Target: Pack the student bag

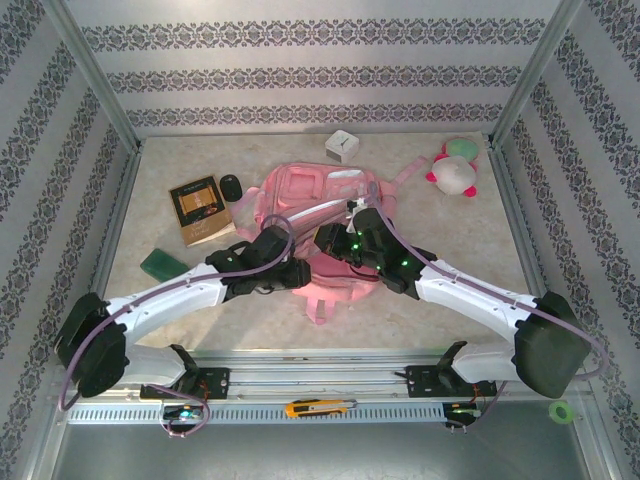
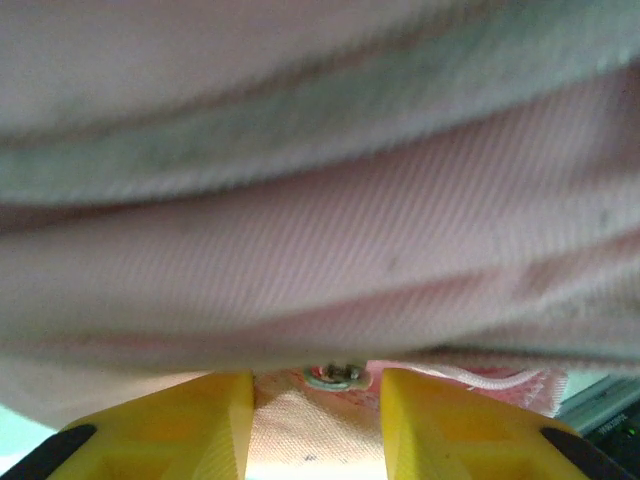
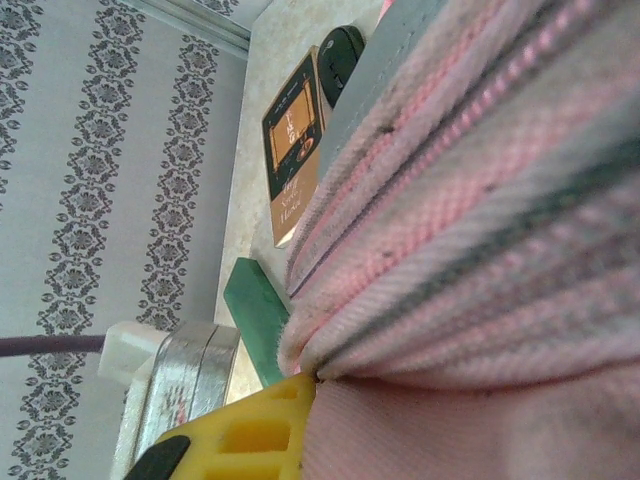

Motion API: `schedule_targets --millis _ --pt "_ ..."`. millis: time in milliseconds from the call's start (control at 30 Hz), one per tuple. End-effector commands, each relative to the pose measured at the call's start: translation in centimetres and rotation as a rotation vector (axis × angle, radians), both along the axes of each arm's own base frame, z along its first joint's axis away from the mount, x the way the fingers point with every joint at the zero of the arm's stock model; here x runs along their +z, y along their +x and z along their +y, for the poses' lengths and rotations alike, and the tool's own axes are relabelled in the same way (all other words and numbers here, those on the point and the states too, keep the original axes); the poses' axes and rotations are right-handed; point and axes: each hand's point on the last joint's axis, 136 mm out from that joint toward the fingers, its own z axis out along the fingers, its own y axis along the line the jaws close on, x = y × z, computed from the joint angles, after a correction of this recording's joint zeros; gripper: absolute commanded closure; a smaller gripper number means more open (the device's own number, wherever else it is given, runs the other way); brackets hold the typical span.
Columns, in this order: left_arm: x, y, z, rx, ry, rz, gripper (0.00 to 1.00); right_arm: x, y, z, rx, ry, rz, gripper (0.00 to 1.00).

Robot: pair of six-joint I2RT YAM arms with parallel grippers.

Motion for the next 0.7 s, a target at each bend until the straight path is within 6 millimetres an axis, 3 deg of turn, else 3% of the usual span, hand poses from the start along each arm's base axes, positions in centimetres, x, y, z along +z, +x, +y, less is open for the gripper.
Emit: schedule_targets --millis 0,133,267,333,433,567,667 --pt "1.4 1.9 -1.2 0.017 -0.012 -0.081 0.68 4.9 0.2 1.8 0.043 0.101 -0.111 1.00" --pt "1.7 2.4 -1.5 0.028 -0.026 -0.094 0.77 4.3 0.0 1.7 0.051 0.073 -0.107 1.00" --pt "2.3 2.7 -1.8 0.037 -0.043 -0.100 0.64 3.4 -0.6 1.9 0.072 0.049 -0.095 1.00" --pt "2.0 2.7 -1.6 0.049 -0.034 -0.097 0.63 3.3 -0.9 2.1 0.087 0.047 -0.093 1.00" --pt "1.4 2.6 -1.2 0.064 -0.024 -0.091 0.72 3.3 -1.3 2.3 0.101 0.048 -0.095 1.00" --pt "1.5 2.5 -0.8 0.064 -0.013 -0.096 0.92 3.1 -1.5 2.1 0.104 0.030 -0.094 1.00" --pt "1.8 2.1 -0.3 0.051 0.003 -0.096 0.99 2.5 -1.4 1.5 0.101 0.002 -0.086 1.00"
